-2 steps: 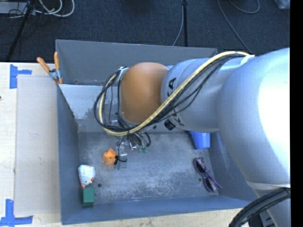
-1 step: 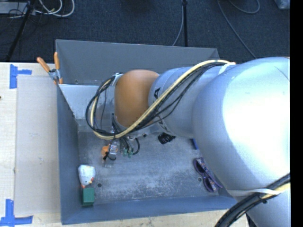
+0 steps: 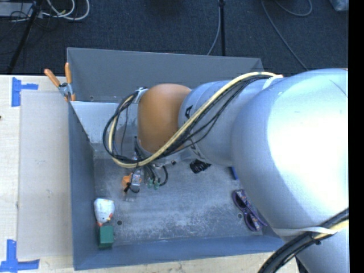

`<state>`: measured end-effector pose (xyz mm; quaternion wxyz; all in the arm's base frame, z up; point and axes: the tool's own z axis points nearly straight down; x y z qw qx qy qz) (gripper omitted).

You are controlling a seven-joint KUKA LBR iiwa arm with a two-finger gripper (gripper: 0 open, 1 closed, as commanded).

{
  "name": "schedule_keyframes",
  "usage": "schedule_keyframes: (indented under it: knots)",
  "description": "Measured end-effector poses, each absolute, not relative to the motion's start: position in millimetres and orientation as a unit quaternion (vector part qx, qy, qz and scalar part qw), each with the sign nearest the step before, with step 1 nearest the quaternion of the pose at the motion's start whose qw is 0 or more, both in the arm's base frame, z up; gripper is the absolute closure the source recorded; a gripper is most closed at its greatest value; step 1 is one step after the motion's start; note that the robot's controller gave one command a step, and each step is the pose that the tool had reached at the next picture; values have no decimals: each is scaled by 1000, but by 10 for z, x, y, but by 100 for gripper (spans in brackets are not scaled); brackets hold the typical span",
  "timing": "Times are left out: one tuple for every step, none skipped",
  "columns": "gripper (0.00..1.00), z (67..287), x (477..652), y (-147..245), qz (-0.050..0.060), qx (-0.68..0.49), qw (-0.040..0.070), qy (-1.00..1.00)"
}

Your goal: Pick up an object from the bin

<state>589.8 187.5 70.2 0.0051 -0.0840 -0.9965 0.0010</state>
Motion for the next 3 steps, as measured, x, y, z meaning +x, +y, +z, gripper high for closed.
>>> schedule_keyframes:
  knots:
    - [100,940,5945,1865,2,-75,6,-997]
    - [100,1560,5900,1864,2,-75,8,-997]
    - [100,1690,5968,1821,-1,-71,-1,-997]
